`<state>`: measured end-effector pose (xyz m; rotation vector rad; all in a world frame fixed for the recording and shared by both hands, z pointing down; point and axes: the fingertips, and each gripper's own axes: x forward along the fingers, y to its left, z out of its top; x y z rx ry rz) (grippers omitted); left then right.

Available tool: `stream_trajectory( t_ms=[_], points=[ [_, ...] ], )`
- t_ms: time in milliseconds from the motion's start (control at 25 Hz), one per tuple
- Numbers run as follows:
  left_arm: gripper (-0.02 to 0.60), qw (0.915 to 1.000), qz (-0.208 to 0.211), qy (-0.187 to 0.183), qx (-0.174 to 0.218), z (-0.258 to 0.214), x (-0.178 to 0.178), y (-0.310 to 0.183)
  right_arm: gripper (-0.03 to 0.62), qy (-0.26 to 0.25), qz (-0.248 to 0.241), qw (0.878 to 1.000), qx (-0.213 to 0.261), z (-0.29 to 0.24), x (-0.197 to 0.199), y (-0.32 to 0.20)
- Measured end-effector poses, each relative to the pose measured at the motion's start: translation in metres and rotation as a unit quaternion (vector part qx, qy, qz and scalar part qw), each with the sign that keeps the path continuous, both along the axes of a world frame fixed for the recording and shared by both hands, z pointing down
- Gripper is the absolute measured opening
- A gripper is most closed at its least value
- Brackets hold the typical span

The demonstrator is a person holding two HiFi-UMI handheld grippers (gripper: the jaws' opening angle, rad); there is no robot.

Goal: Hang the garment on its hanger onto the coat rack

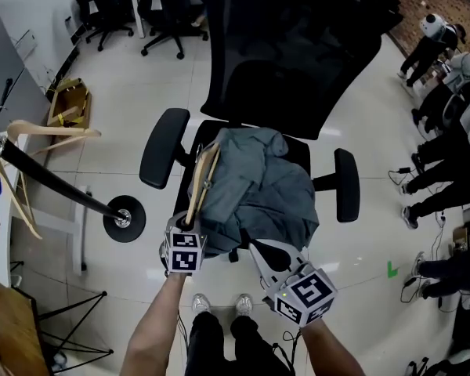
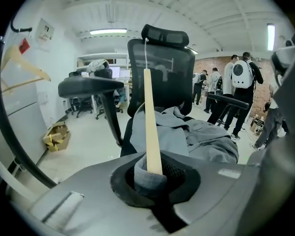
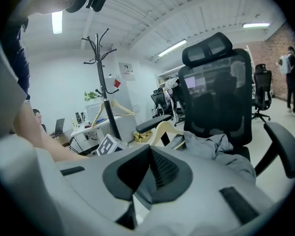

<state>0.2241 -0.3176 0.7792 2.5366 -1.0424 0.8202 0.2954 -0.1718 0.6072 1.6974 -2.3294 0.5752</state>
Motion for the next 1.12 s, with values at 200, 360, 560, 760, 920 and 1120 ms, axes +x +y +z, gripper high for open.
stream_trajectory(
  t_ms=[200, 360, 560, 760, 920, 1120],
  points=[
    [0.012, 0.9982, 0.036, -0.002, 0.048, -0.063, 0.002, 0.012, 0.0, 0.006, 0.002, 1.0, 0.028, -0.042, 0.016, 0.014],
    [0.012, 0.9934, 0.068, -0.008, 0.092, -0.122, -0.001, 0.023, 0.0, 0.003, -0.001, 0.998, 0.06, -0.079, 0.02, 0.02],
    [0.012, 0.9871, 0.084, 0.0, 0.136, -0.193, -0.016, 0.028, 0.0, -0.003, -0.004, 0.994, 0.108, -0.118, 0.025, 0.013],
    [0.012, 0.9833, 0.089, 0.005, 0.159, -0.259, -0.032, 0.034, 0.0, -0.009, -0.027, 0.99, 0.141, -0.152, 0.014, 0.0],
    [0.012, 0.9788, 0.081, 0.0, 0.188, -0.31, -0.067, 0.046, 0.0, -0.015, -0.051, 0.985, 0.166, -0.178, -0.012, -0.003],
    [0.014, 0.9722, 0.096, -0.003, 0.214, -0.367, -0.11, 0.067, 0.0, -0.015, -0.081, 0.977, 0.196, -0.209, -0.051, -0.004]
  ],
)
